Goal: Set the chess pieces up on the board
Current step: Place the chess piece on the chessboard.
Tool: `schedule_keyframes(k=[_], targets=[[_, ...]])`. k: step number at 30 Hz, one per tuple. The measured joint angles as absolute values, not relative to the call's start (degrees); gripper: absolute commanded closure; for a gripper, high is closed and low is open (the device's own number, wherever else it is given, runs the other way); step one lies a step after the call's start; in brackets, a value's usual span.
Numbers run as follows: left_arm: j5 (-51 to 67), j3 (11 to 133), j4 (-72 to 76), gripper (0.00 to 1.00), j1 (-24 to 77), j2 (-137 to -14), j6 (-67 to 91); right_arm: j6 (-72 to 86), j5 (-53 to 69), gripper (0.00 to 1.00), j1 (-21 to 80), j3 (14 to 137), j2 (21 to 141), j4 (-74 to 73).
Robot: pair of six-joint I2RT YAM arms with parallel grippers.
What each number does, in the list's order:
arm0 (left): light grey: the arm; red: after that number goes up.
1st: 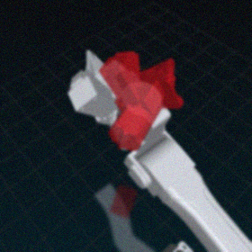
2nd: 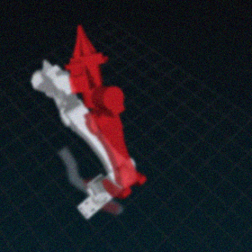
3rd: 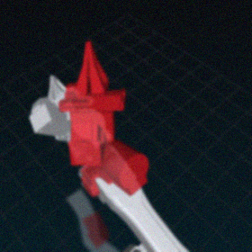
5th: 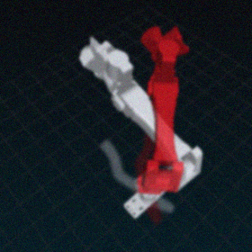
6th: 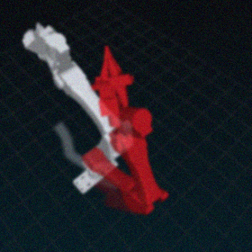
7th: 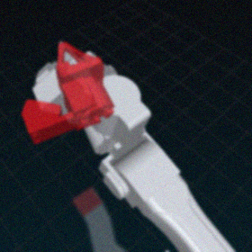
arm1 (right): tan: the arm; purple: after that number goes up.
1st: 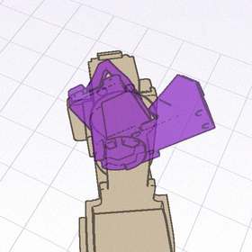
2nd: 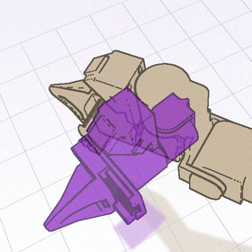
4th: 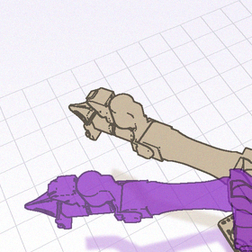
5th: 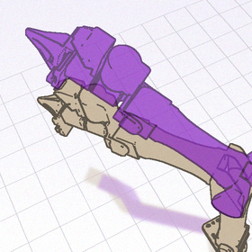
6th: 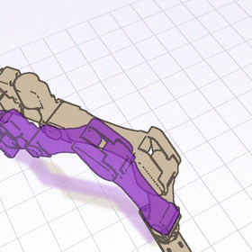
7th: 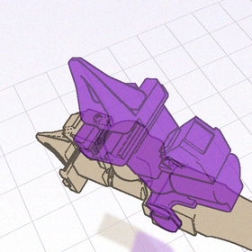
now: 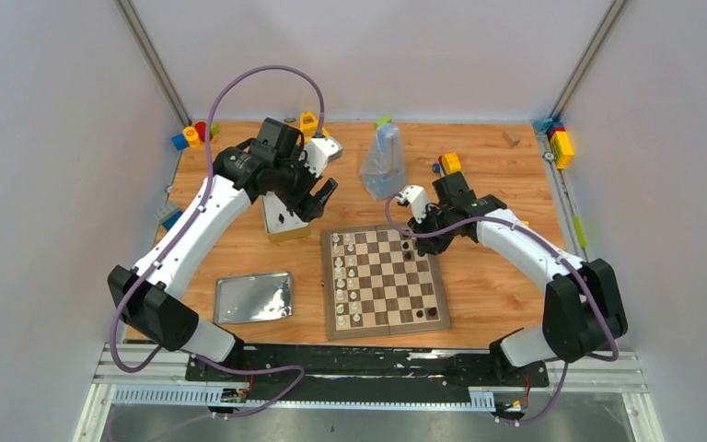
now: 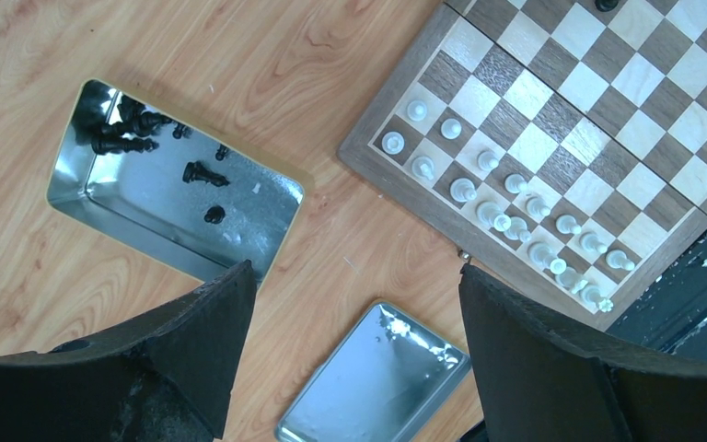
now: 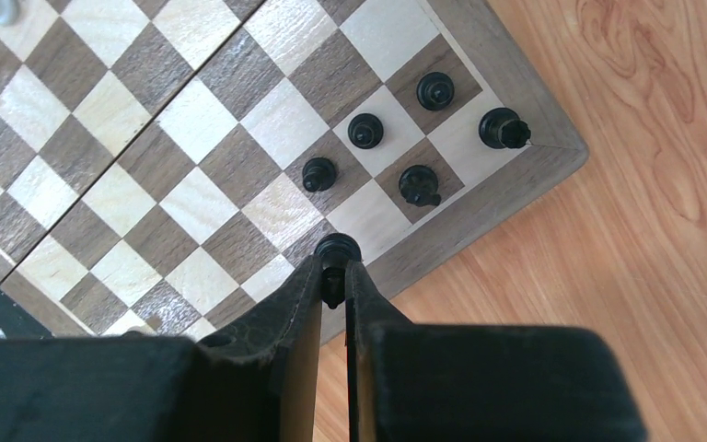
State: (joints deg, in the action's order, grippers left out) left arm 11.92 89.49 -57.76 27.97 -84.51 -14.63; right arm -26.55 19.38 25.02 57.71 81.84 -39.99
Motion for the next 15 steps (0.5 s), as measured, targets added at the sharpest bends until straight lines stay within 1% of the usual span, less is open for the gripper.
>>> schedule_keyframes(k=[7, 15], targets=[[11.94, 88.92, -57.34, 0.09, 27.97, -83.66, -14.68, -25.54, 17.87, 0.97, 24.82, 57.58, 86.37, -38.22], [11.92, 88.86, -57.25, 0.09, 27.97, -83.59, -14.72, -25.45, 16.75, 0.97, 24.82, 57.58, 88.12, -37.43]])
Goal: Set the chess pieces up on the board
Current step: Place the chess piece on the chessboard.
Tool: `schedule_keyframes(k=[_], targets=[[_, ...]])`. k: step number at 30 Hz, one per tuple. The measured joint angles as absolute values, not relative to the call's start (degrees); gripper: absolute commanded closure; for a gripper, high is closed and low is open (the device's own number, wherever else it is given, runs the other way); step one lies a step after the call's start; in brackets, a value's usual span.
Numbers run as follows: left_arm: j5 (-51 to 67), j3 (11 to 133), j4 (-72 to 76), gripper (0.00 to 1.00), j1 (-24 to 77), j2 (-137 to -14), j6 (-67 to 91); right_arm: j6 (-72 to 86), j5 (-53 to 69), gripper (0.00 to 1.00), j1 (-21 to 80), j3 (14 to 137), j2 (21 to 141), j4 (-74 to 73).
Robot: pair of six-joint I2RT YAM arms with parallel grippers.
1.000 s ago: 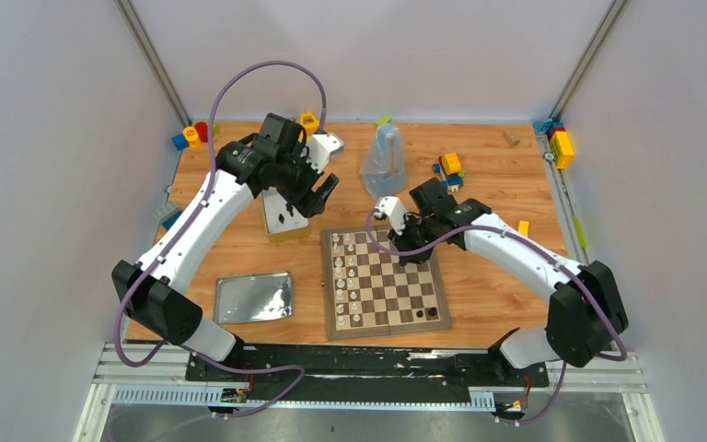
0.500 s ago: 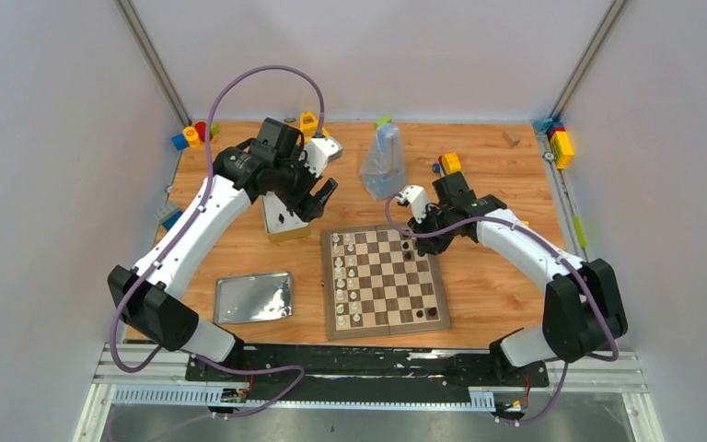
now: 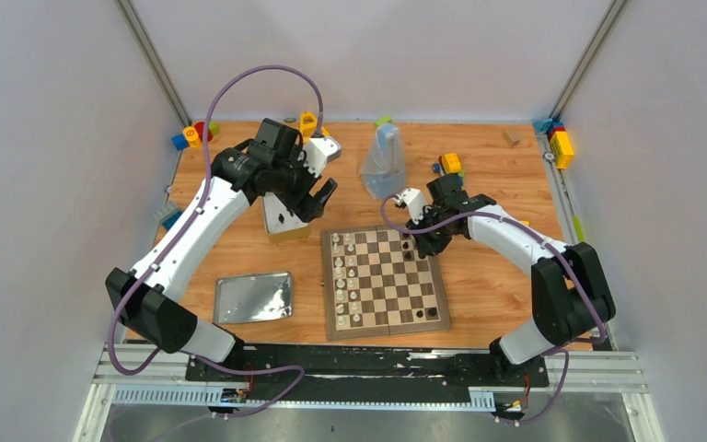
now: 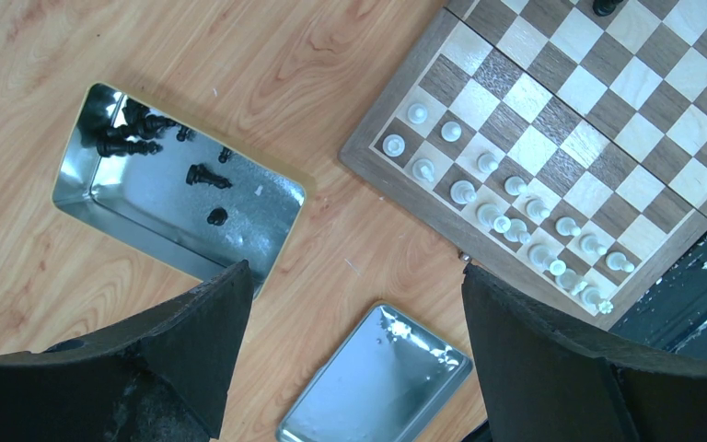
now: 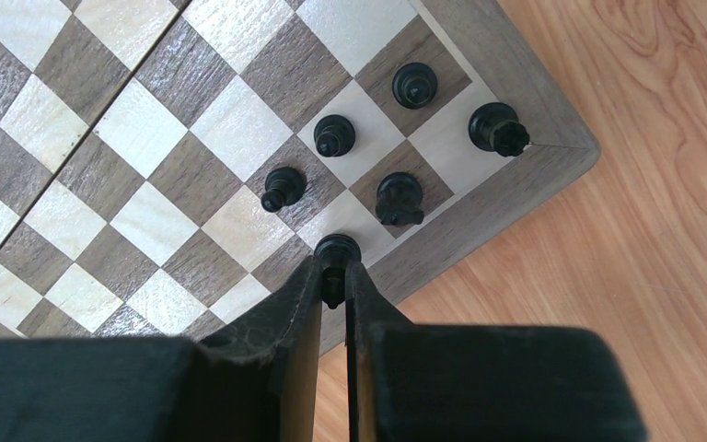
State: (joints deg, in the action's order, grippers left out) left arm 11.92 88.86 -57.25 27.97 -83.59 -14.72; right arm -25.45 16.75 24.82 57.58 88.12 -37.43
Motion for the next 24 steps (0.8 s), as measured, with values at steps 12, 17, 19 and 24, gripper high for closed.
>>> schedule_keyframes(k=[12, 17, 19, 24], targets=[[11.92, 88.86, -57.12, 0.08, 27.97, -83.57, -14.76, -25.15, 16.51, 0.94, 24.82, 57.58, 89.19, -36.67], [11.92, 88.79, -57.10, 0.08, 27.97, -83.57, -14.85, -25.06, 16.51, 0.84, 24.82, 57.58, 89.27, -36.23], [11.92, 88.77, -57.10, 0.08, 27.97, -83.57, -14.87, -24.93, 16.47, 0.77, 24.82, 57.60, 89.27, -36.12], [11.92, 88.75, -57.10, 0.07, 27.97, -83.57, -14.87, -24.40, 16.10, 0.58, 24.82, 57.58, 89.25, -36.14]])
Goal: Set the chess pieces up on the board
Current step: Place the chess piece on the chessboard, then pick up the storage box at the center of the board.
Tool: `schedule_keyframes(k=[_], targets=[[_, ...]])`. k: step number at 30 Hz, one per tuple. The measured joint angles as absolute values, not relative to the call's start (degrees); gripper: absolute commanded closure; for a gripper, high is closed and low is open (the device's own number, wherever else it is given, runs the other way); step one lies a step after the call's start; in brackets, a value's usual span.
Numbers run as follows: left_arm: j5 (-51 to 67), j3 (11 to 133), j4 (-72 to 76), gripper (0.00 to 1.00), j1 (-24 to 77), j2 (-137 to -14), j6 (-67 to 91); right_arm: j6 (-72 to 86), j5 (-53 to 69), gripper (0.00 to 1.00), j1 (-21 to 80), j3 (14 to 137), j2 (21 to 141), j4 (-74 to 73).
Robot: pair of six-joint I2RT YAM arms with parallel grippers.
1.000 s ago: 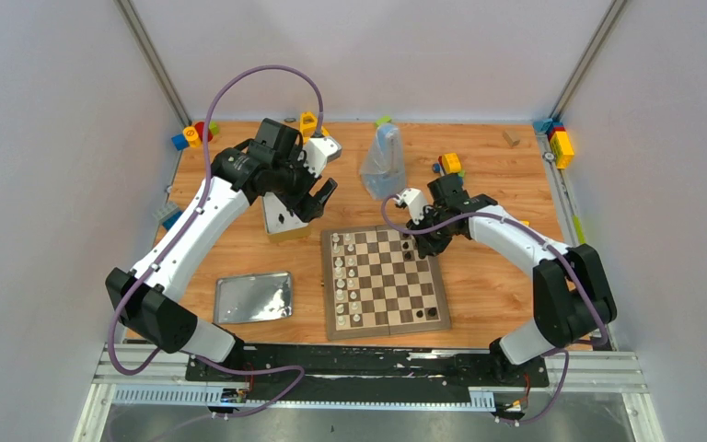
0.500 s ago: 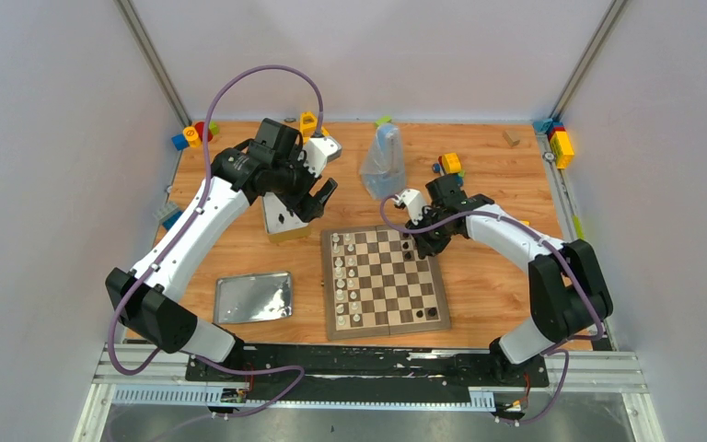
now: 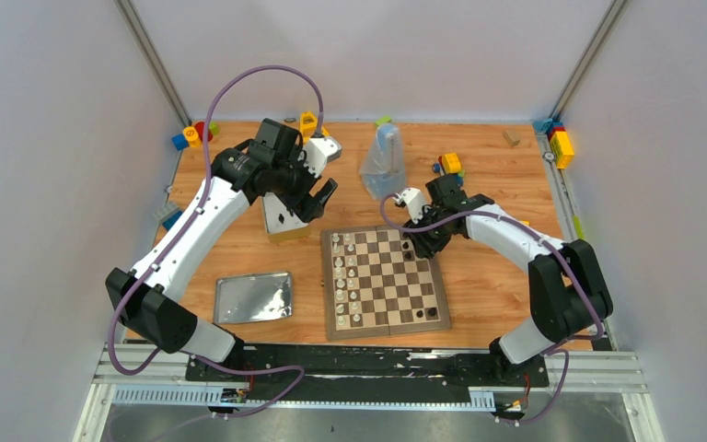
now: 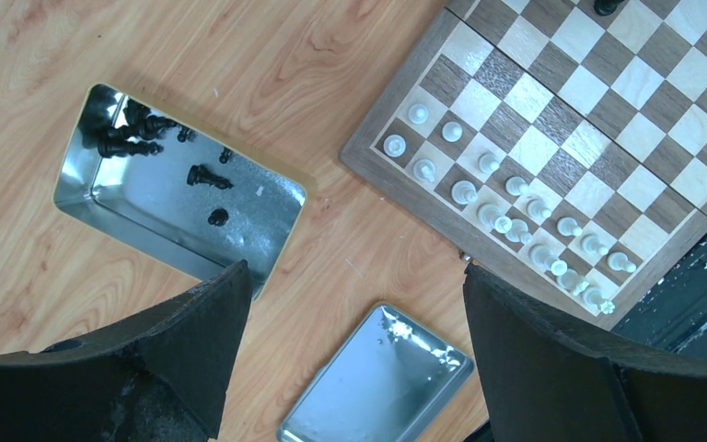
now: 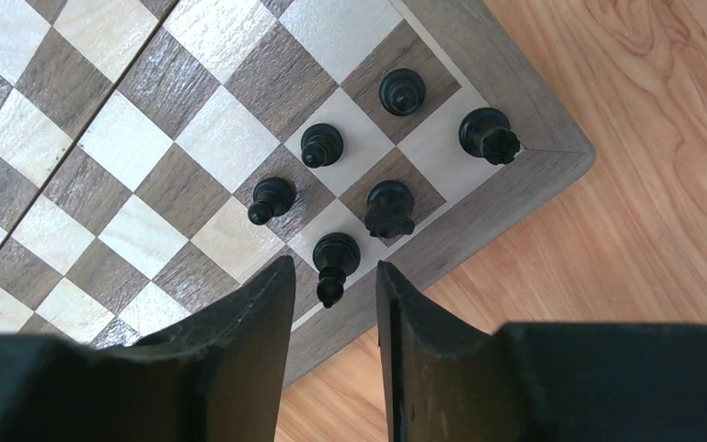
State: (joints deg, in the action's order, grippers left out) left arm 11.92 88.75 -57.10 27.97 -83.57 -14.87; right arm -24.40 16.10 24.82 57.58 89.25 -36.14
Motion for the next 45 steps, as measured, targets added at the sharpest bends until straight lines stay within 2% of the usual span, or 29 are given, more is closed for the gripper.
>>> schedule_keyframes(k=[8, 14, 21, 27, 33, 37, 39, 41, 45], targets=[[10.61, 87.70, -56.34, 0.06, 27.97, -82.65, -15.05, -23.66, 15.90, 0.47, 24.47, 57.67, 85.03, -37.23], [7.97, 83.35, -53.25, 0.08, 26.00, -81.76, -16.84, -22.72, 17.91, 0.44, 21.56, 59.68, 78.00, -37.60], [8.36, 75.48, -48.97, 0.19, 20.18, -82.24, -25.52, -21.28, 21.63, 0.45, 17.02, 59.88, 72.66, -36.91], [11.60, 69.45, -46.78, 0.27, 20.23, -84.93, -36.47, -20.62, 23.38, 0.45, 15.53, 57.65, 72.34, -36.14], [12.84, 68.95, -44.07, 0.36, 20.23, -91.39, -43.16, -20.60, 24.16, 0.46, 15.44, 57.01, 72.73, -36.03], [12.71, 68.95, -42.35, 0.45, 20.29, -97.25, -45.04, -20.62, 24.14, 0.46, 15.42, 56.82, 73.01, -36.03], [12.60, 68.93, -41.91, 0.53, 20.62, -99.59, -45.56, -20.62, 24.14, 0.46, 15.33, 56.49, 73.03, -36.01], [12.51, 68.84, -41.69, 0.66, 21.10, -101.01, -45.78, -20.62, 24.12, 0.47, 15.27, 56.12, 73.03, -36.10], [11.66, 66.83, -40.58, 0.77, 23.70, -101.25, -45.76, -20.62, 24.10, 0.47, 15.18, 56.05, 73.03, -36.05]])
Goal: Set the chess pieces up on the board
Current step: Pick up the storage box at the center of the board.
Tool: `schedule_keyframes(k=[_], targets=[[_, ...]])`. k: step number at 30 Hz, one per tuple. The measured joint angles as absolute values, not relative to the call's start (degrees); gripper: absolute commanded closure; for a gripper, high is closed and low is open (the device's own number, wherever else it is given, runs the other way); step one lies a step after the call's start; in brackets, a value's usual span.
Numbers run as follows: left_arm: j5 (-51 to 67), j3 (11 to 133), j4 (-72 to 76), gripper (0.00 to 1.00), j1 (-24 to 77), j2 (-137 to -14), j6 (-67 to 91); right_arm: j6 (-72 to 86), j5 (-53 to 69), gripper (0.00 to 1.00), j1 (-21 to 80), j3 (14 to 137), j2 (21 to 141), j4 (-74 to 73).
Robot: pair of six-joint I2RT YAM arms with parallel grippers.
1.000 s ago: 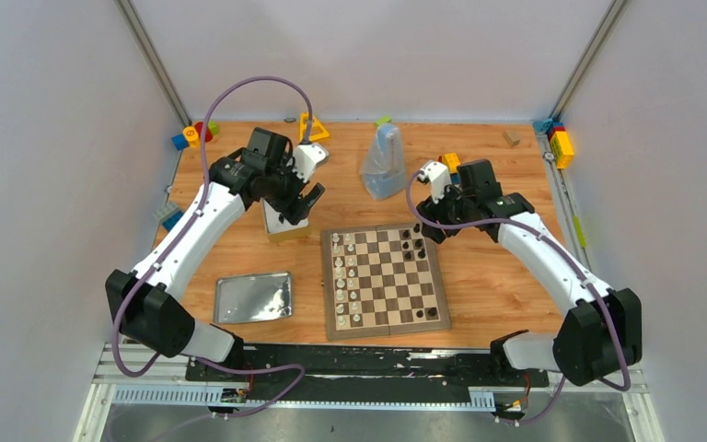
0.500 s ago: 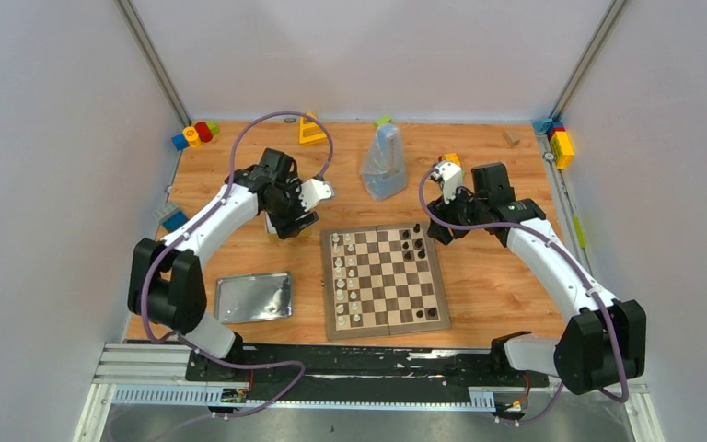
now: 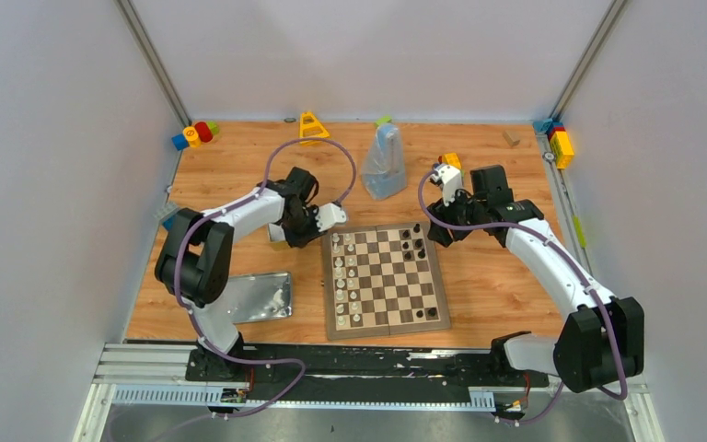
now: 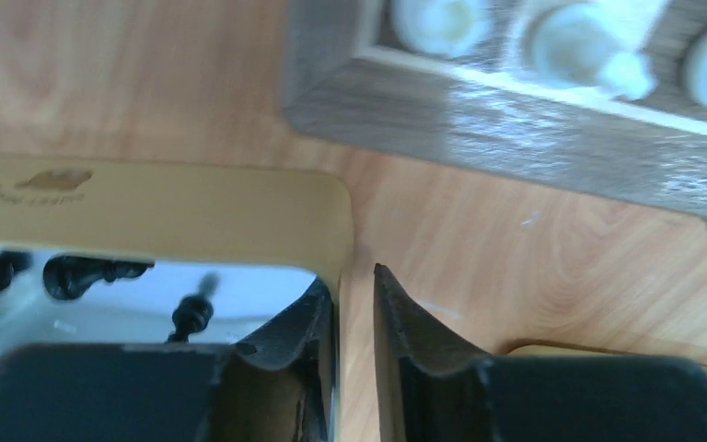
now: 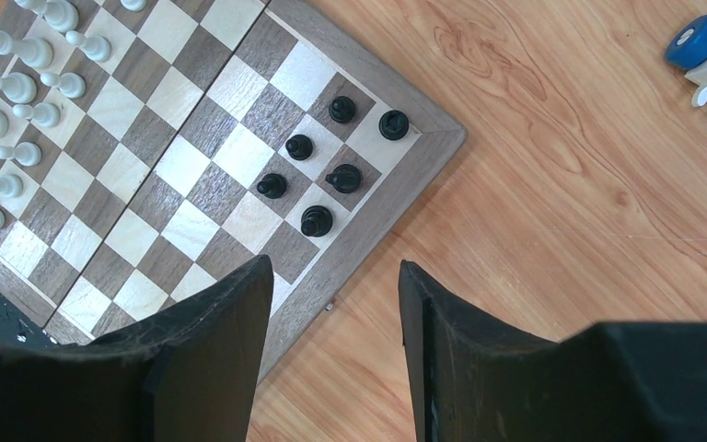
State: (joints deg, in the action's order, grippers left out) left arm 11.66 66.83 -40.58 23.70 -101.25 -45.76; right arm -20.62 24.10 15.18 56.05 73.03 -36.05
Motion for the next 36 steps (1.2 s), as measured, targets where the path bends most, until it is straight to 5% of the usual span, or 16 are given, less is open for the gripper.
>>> schedule_keyframes(k=[15, 36], targets=[[10.22, 52.29, -41.76, 0.91, 31.11, -89.25, -42.06, -20.62, 24.08, 0.47, 15.18, 55.42, 73.06, -36.10], [14.02, 48.99, -47.40, 0.92, 31.42, -82.74, -43.86, -20.64, 24.08, 0.47, 15.18, 55.42, 74.91, -36.12]])
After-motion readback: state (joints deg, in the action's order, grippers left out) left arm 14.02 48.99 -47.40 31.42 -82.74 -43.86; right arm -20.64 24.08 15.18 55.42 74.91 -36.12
